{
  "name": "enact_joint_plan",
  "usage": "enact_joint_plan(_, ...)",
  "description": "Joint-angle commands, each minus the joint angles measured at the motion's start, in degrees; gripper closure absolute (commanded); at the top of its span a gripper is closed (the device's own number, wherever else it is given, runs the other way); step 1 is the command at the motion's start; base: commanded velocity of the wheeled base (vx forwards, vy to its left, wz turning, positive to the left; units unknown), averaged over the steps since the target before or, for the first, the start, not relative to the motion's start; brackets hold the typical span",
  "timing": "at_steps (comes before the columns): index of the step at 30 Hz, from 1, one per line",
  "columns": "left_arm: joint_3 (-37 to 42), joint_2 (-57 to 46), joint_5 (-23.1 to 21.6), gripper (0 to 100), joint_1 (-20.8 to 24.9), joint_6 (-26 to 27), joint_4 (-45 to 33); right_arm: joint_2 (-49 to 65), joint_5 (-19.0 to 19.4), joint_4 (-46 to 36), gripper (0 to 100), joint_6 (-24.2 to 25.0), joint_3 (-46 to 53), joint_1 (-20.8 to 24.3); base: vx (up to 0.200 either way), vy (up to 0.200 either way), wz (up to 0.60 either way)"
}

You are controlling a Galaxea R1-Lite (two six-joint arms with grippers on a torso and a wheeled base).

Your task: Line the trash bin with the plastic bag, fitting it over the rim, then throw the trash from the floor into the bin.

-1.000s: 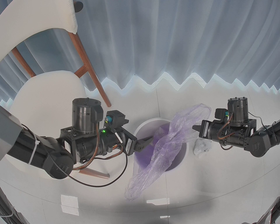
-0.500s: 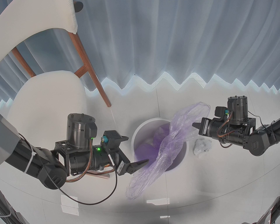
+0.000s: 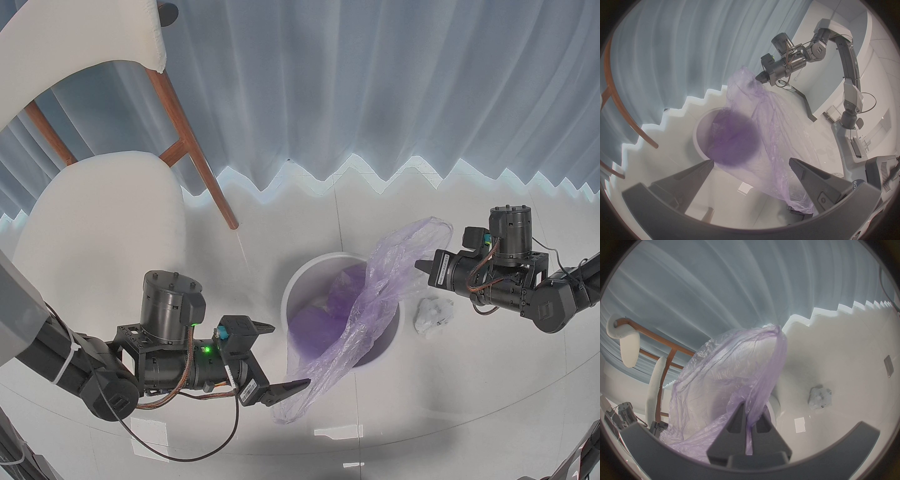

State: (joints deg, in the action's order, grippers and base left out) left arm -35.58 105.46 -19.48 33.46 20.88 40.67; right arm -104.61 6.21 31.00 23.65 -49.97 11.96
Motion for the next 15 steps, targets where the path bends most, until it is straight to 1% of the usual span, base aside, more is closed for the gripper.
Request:
enact_joint_plan(1, -0.8, 2.64, 0.41, 0, -0.06, 0.91, 0.03, 0.46, 0.12, 0.02, 100, 0.08, -0.04, 0.08, 0.0, 0.0, 0.0)
enact_joint_plan(5, -3.97, 5.19, 0.41, 0, -0.06, 1.18, -0.06, 0.9, 0.12, 0.02, 100, -0.1, -0.22, 0.26, 0.0, 0.0, 0.0)
enact_joint_plan(15, -5.64, 7.3, 1.11, 0, 1.17, 1.35, -0.24, 1.16, 0.12, 0.64, 100, -0.18, 0.14, 0.43, 0.0, 0.0, 0.0)
